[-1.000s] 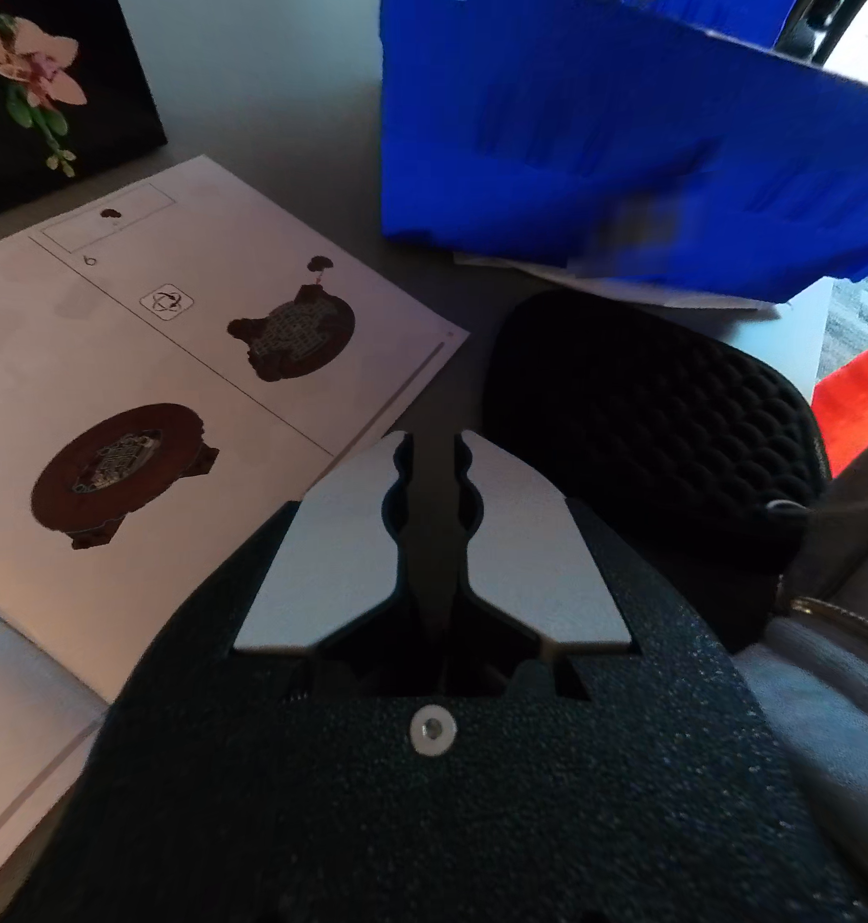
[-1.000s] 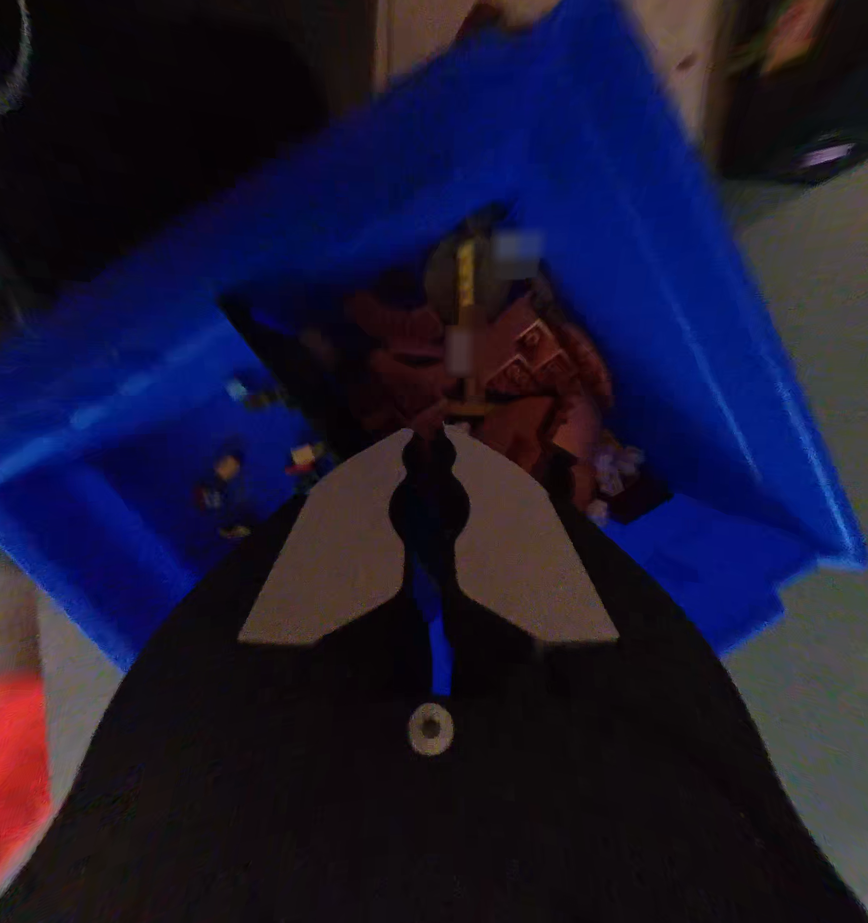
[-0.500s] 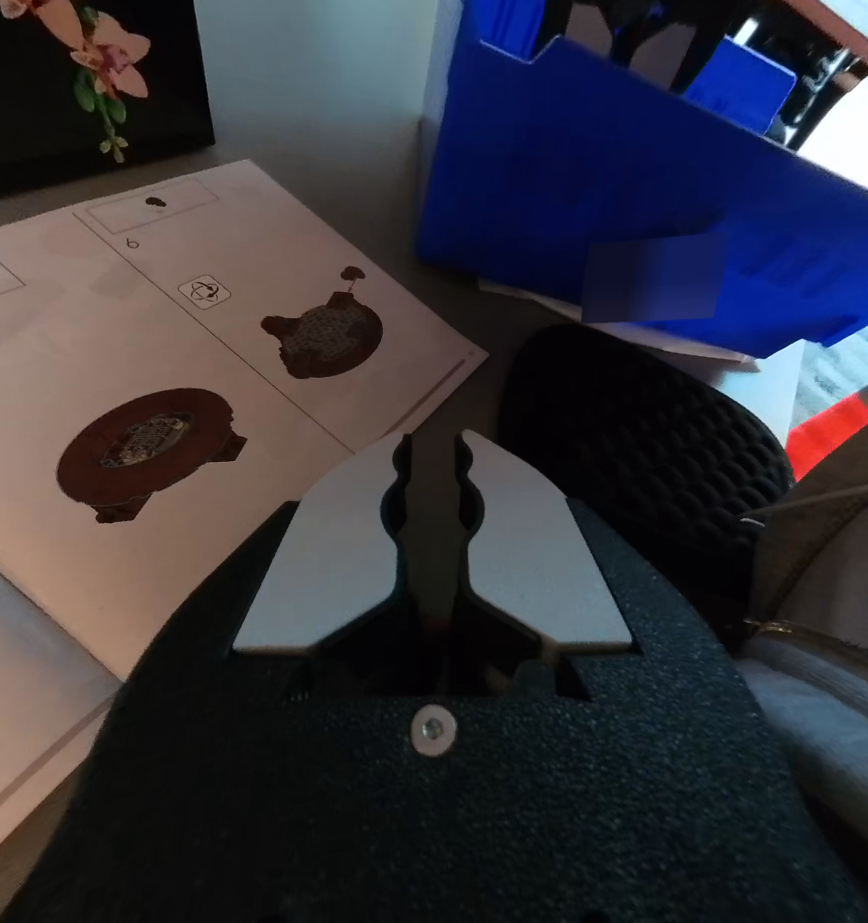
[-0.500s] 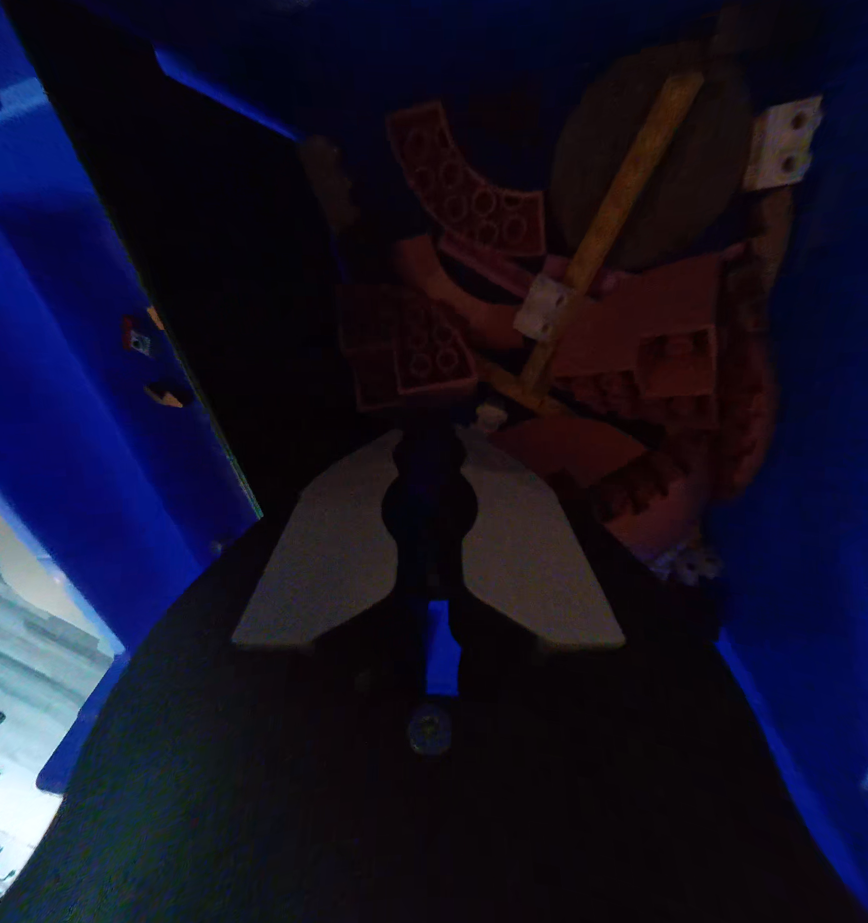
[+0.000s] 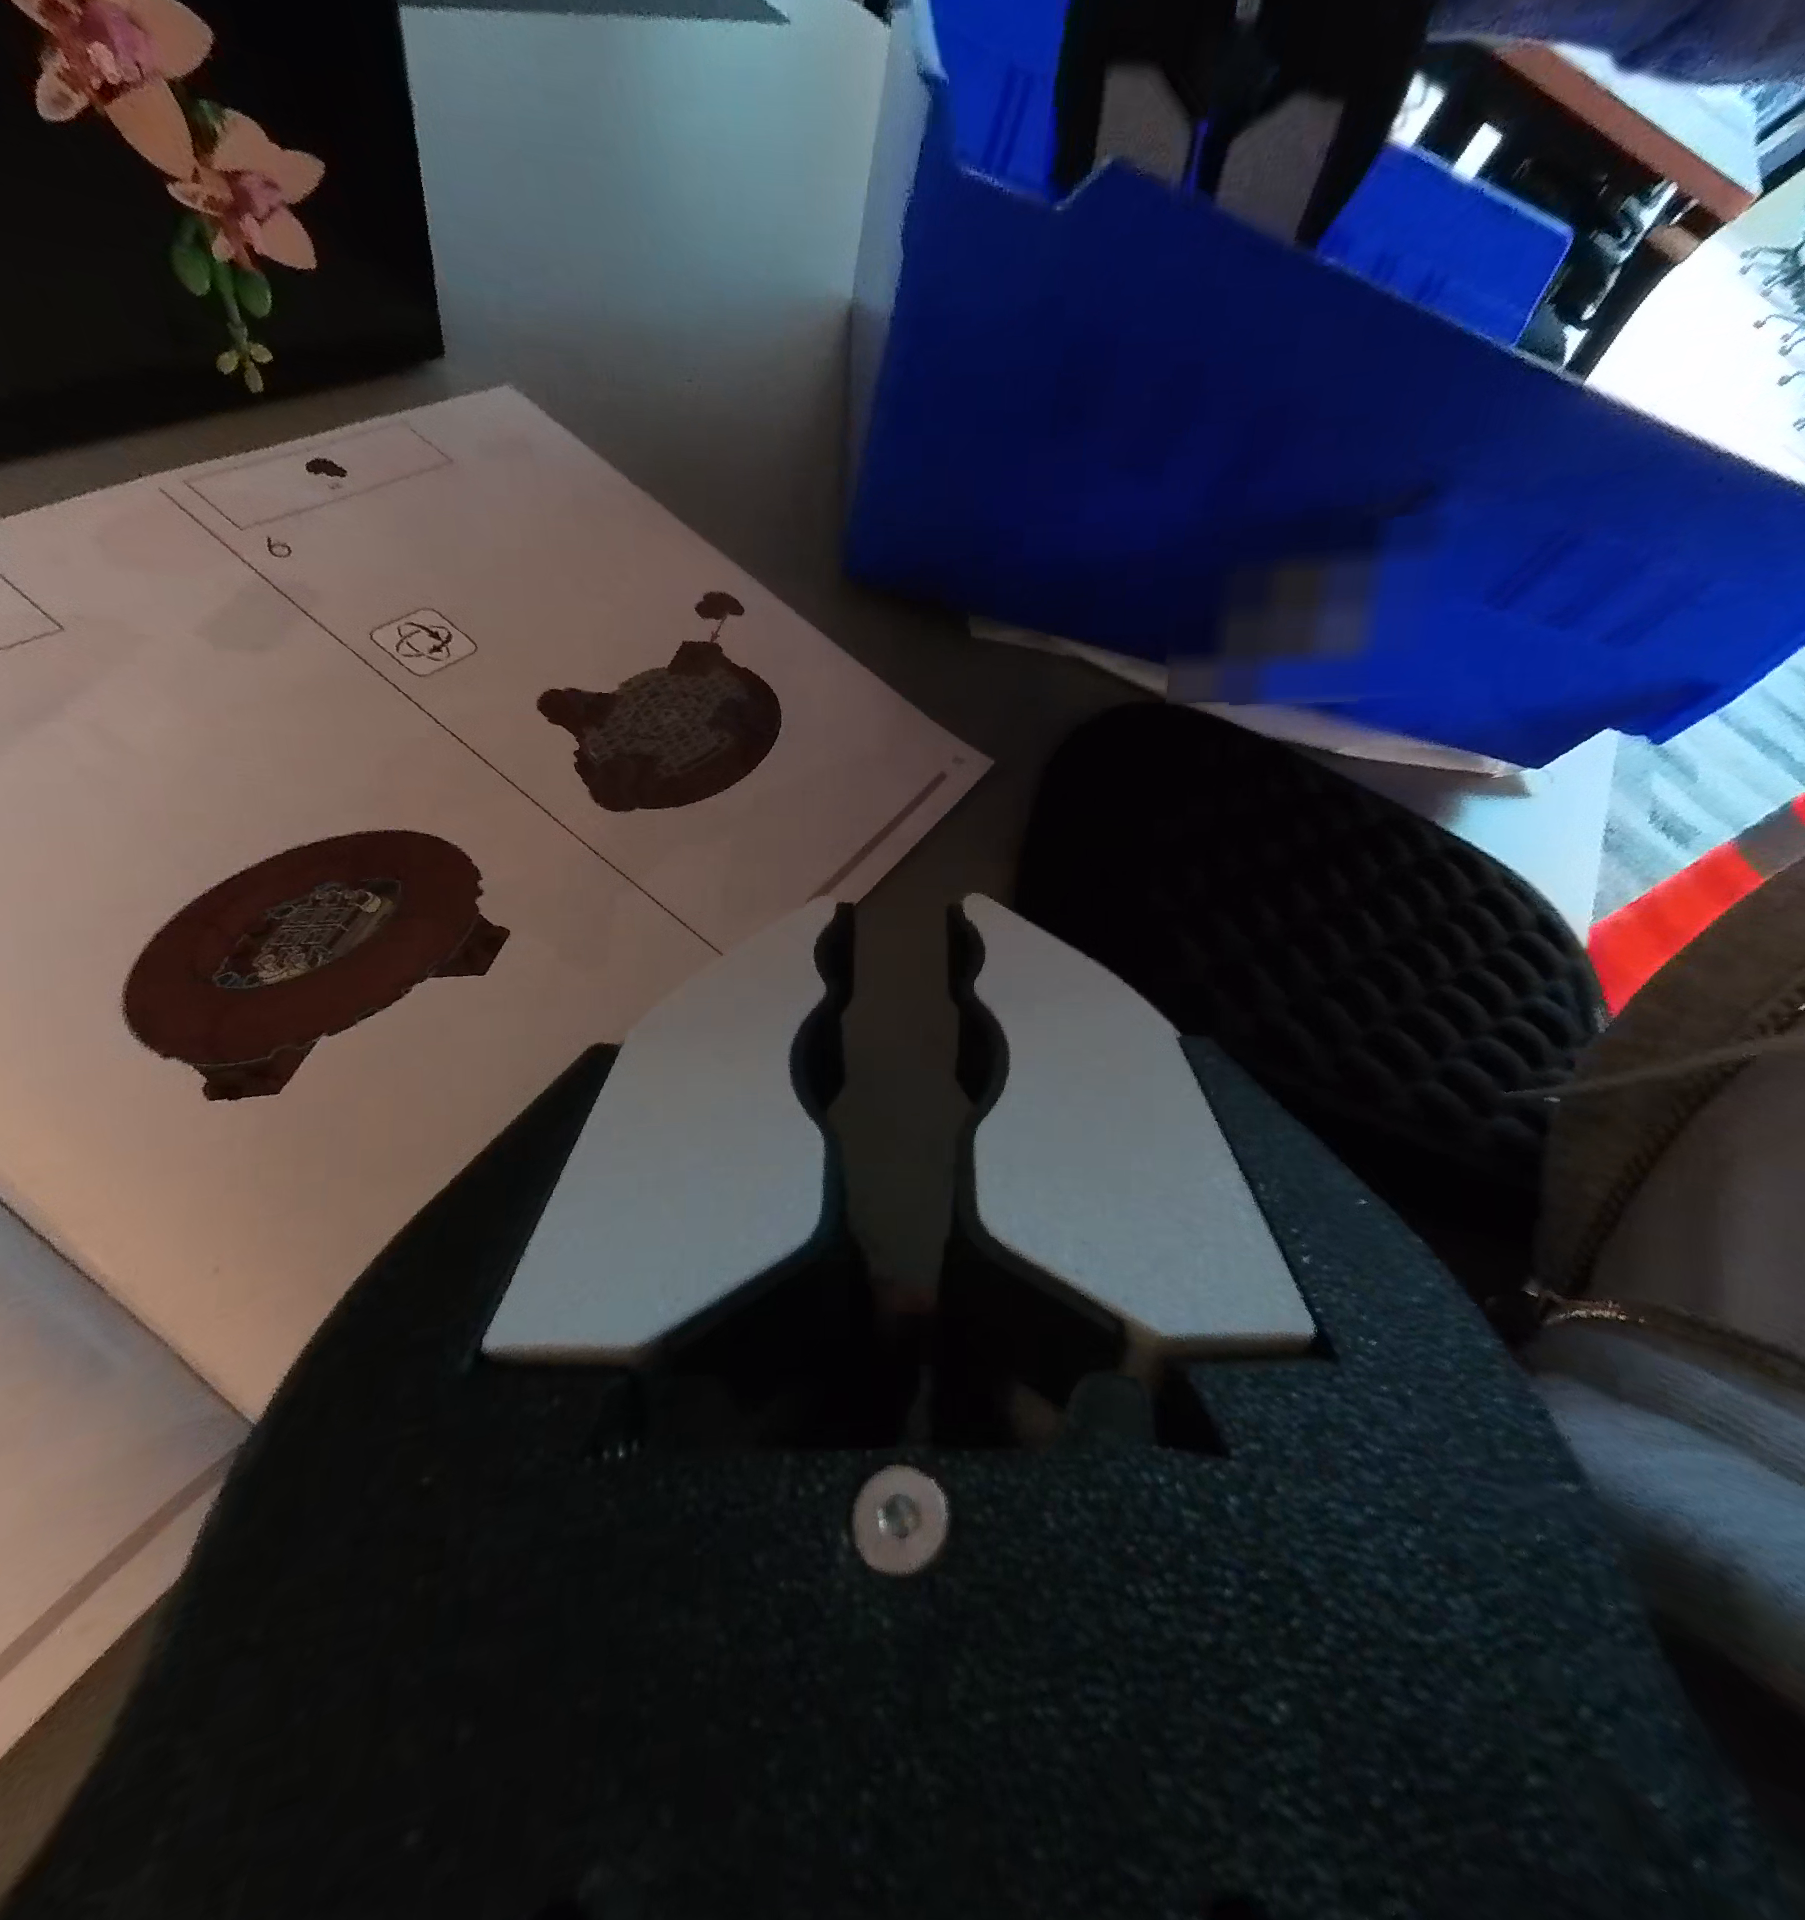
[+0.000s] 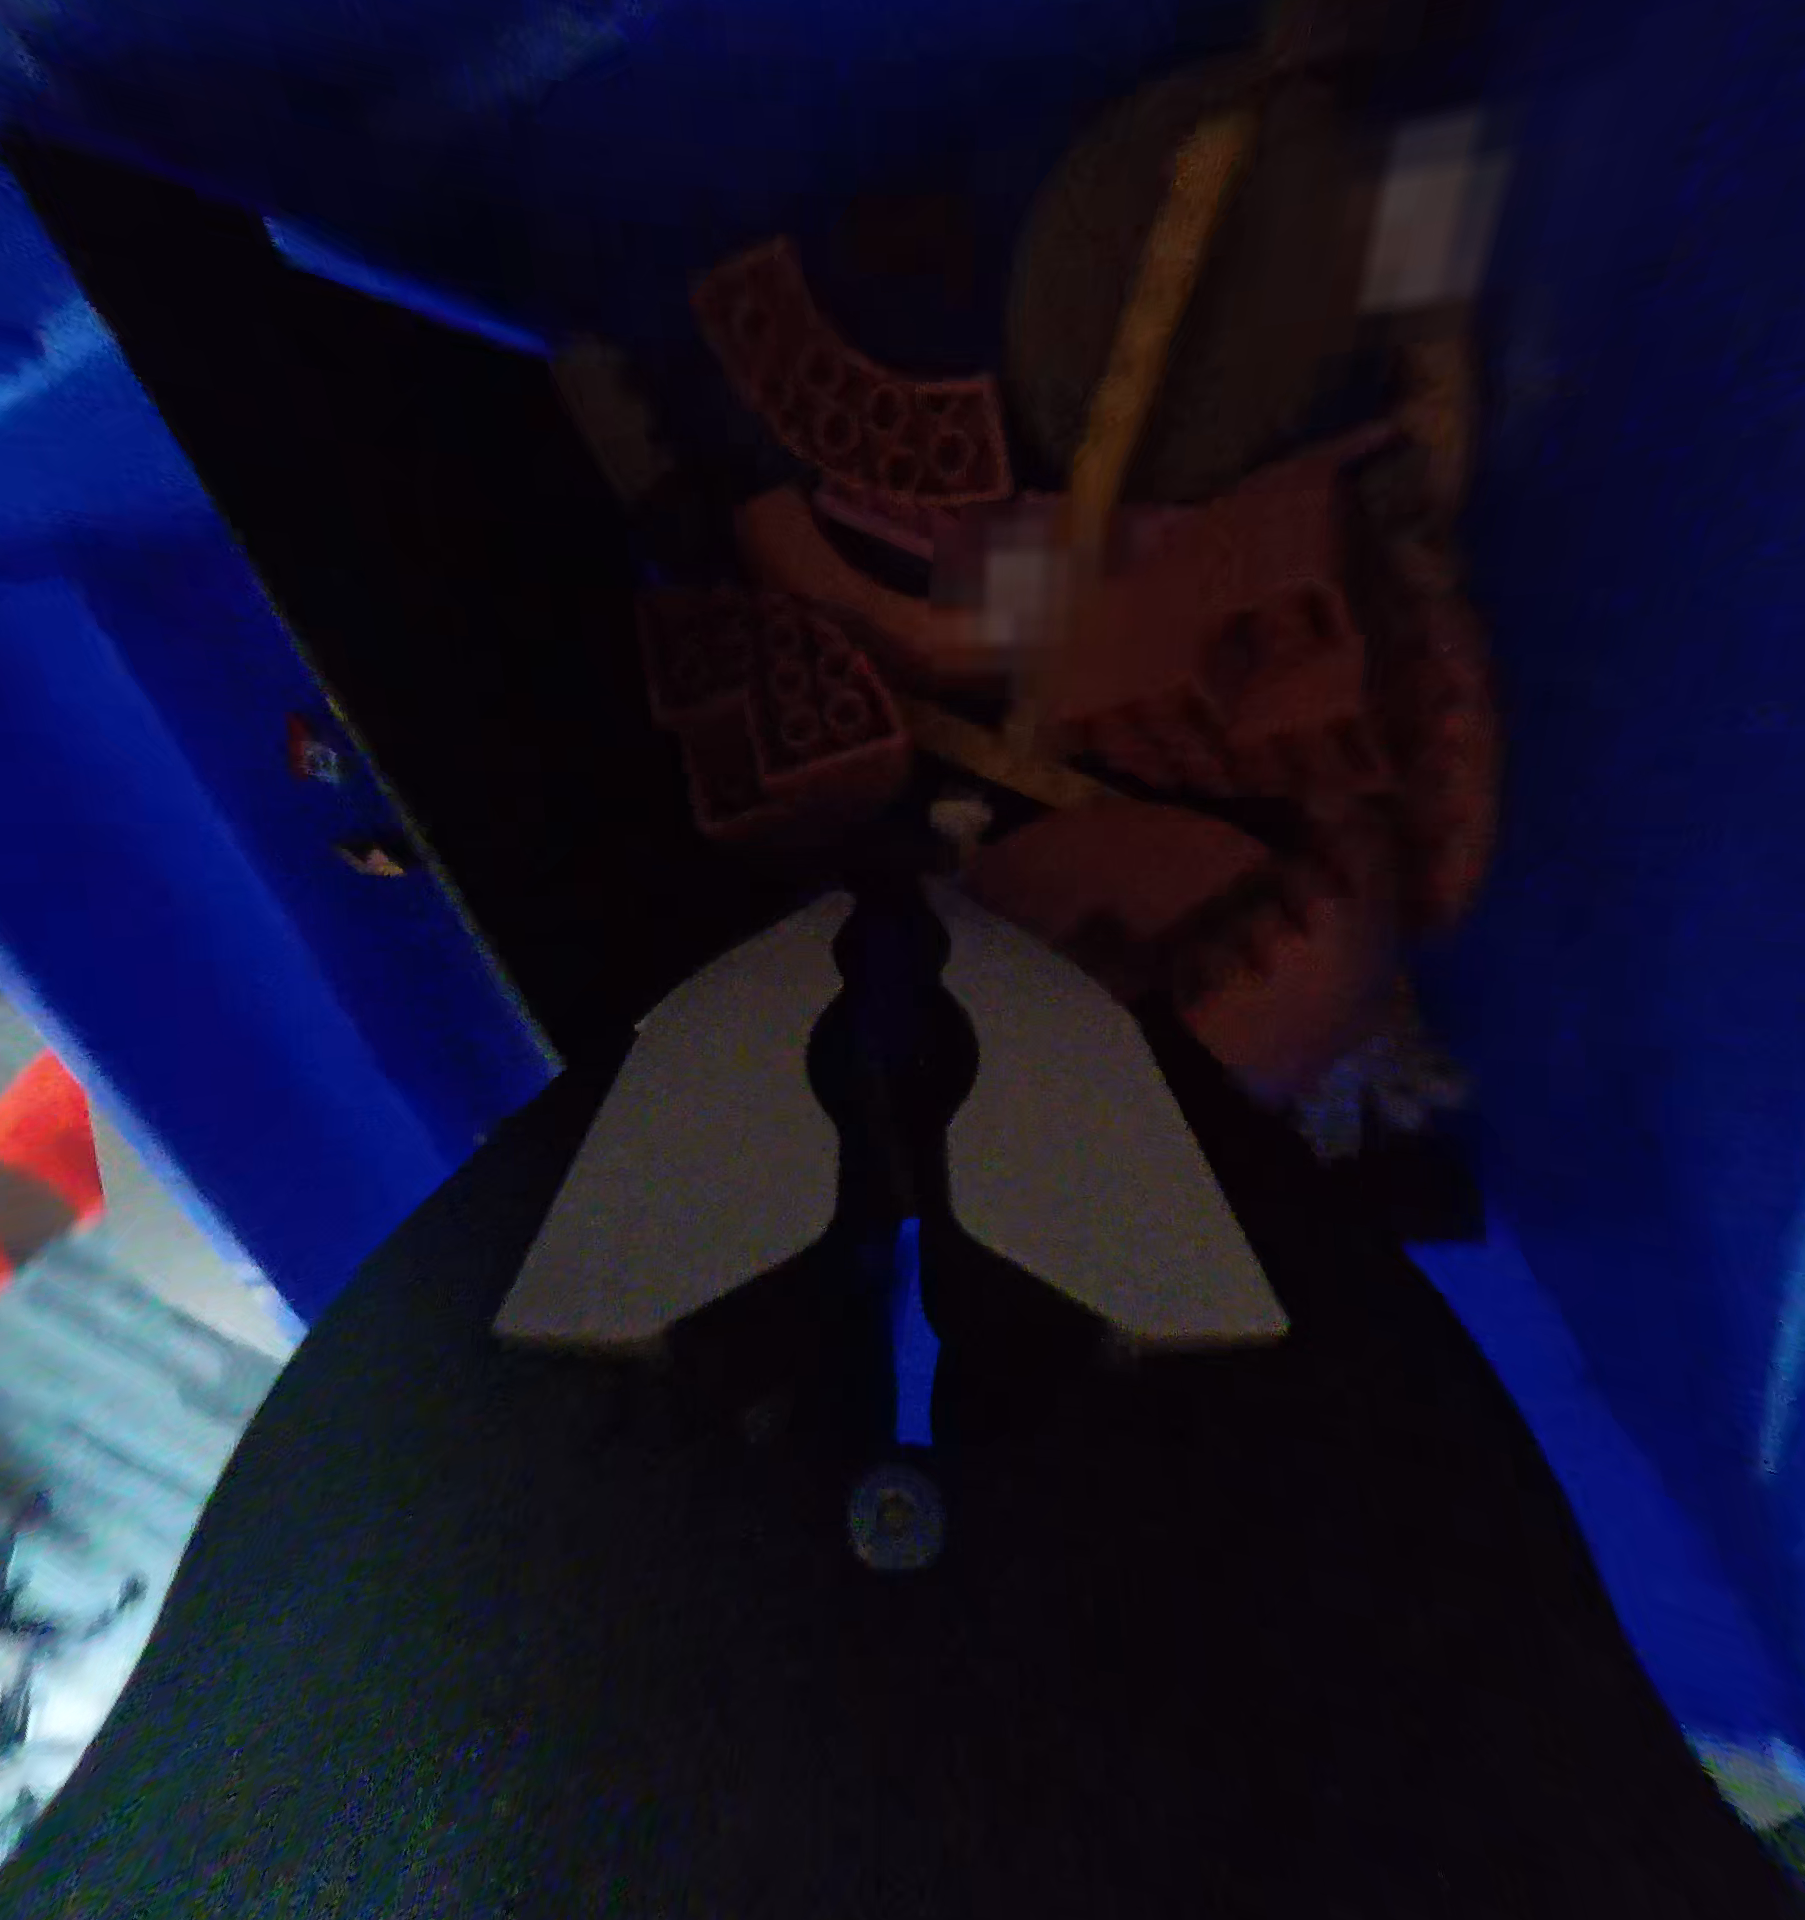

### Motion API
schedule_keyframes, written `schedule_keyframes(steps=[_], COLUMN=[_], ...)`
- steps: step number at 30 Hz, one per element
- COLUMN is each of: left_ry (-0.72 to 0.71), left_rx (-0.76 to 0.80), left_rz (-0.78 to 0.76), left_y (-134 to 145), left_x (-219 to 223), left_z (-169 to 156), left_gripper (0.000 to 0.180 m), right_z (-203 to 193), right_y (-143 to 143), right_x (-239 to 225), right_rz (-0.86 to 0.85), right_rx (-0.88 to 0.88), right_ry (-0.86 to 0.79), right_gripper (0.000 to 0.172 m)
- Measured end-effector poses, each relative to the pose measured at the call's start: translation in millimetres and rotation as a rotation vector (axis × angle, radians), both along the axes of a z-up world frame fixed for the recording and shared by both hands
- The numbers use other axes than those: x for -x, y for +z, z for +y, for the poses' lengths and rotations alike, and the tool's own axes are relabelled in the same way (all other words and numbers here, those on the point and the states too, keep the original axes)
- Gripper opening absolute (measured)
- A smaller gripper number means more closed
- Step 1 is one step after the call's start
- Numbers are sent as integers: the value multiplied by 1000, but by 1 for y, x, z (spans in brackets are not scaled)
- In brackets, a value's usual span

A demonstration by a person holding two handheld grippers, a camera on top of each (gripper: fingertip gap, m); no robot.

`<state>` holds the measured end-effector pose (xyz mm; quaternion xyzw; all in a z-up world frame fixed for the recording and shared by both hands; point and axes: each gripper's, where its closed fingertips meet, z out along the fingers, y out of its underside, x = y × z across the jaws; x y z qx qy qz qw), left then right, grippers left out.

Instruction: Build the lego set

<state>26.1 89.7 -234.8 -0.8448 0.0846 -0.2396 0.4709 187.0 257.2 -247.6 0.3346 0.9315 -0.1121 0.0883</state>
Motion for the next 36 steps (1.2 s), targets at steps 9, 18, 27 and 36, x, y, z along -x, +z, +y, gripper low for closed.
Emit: schedule_keyframes(steps=[9, 18, 27, 36], left_ry=[-19, -3, -7, -4], left_rx=[-39, -98, -101, -103], left_rz=[-24, -10, -20, -50], left_y=[6, 13, 14, 16], left_x=[-2, 0, 0, 2], left_z=[-2, -4, -4, -4], left_gripper=[17, 15, 19, 19], right_z=[-17, -64, -43, -43], right_y=[79, 48, -18, -1], right_x=[78, 216, 211, 206], right_rz=[385, 358, 165, 189], right_rx=[24, -128, -196, -151], right_ry=[-192, 29, 134, 52], right_gripper=[4, 5, 5, 29])
